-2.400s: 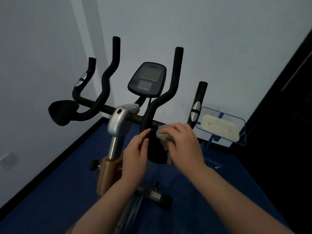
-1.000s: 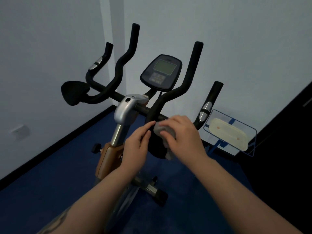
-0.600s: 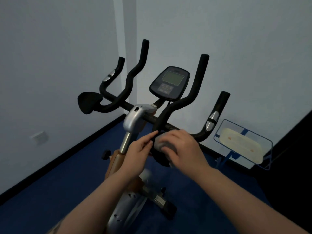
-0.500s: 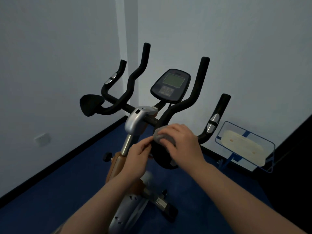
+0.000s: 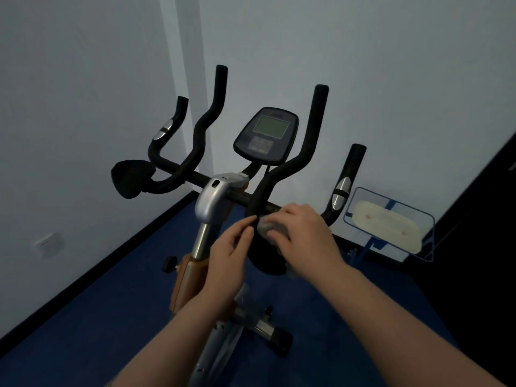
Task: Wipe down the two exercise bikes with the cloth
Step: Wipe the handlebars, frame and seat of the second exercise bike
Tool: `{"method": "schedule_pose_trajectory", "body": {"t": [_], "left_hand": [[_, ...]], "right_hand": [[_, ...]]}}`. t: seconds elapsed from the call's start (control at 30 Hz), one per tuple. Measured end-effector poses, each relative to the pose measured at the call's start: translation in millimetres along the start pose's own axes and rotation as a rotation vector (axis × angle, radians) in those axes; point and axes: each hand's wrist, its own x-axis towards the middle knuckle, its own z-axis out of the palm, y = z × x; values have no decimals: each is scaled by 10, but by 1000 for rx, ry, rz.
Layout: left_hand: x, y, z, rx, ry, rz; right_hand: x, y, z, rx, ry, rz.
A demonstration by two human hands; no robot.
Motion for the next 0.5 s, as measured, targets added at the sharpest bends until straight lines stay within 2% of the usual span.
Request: {"method": "schedule_pose_trajectory", "body": {"t": [0.07,0.17,0.27,0.33,0.43,0.5], "left_hand": [[45,-42,42,15,-24,-1],[71,-96,45,28,-24,18],[90,-136,12,13,-30,9],[104,-153,2,-2,-48,6],[113,-179,14,-44,-48,12],[101,-191,22,-61,-38,9]], "right_hand": [[-103,-29,100,-80,6,52],[-421,-139,212,-200,29,23],[-614,-162,220,-14,-33,30],[-543,-111,129,113,50,71],[-272,-34,-1,132,249,156],[-208,-29,51,80,209,211]]}}
